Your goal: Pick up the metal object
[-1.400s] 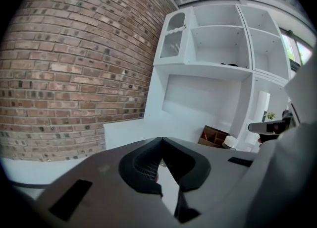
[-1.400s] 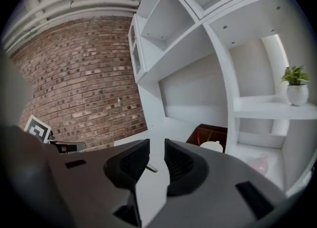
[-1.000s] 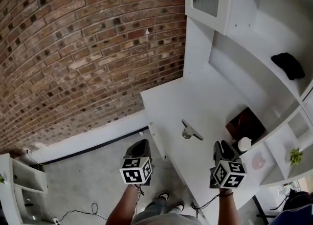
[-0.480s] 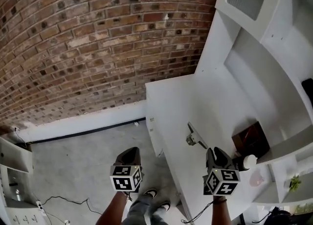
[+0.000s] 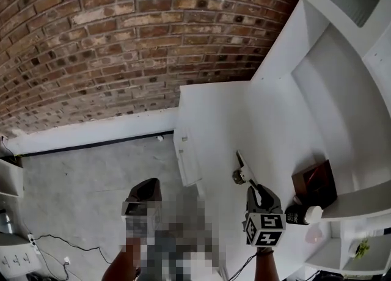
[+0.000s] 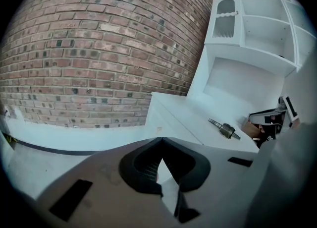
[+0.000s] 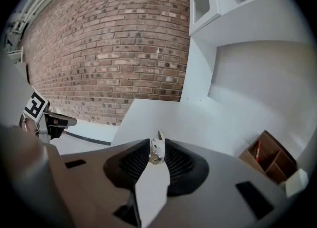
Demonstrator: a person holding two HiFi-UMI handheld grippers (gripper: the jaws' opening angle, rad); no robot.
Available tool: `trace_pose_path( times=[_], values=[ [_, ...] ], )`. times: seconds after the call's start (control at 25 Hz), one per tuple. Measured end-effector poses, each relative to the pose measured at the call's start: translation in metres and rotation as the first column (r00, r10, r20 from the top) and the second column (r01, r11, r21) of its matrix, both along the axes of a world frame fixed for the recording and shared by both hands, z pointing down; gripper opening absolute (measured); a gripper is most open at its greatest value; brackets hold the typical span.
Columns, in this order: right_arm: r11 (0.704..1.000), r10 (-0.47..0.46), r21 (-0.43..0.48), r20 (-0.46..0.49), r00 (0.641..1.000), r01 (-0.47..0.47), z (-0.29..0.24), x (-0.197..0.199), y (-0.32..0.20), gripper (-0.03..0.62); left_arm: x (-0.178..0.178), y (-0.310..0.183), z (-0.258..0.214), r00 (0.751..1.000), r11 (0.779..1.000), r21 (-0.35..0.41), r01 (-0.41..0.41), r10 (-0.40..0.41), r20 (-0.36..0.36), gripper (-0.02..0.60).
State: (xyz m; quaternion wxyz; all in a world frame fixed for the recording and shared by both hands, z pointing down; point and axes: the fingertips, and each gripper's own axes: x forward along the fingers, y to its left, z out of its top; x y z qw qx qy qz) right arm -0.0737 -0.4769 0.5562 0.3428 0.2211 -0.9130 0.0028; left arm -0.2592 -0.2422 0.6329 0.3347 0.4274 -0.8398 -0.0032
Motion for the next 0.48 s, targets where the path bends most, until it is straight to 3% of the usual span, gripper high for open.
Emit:
trace_pose_path(
  times=[0.48],
  values=[
    [0.970, -0.131, 0.174, -0.224, 0.966, 0.172, 0.037, -0.032, -0.002, 0.097, -0.018, 0.003, 0.048, 0.997, 0.998, -0.013, 0.058, -0.058, -0.042, 0.012]
  ],
)
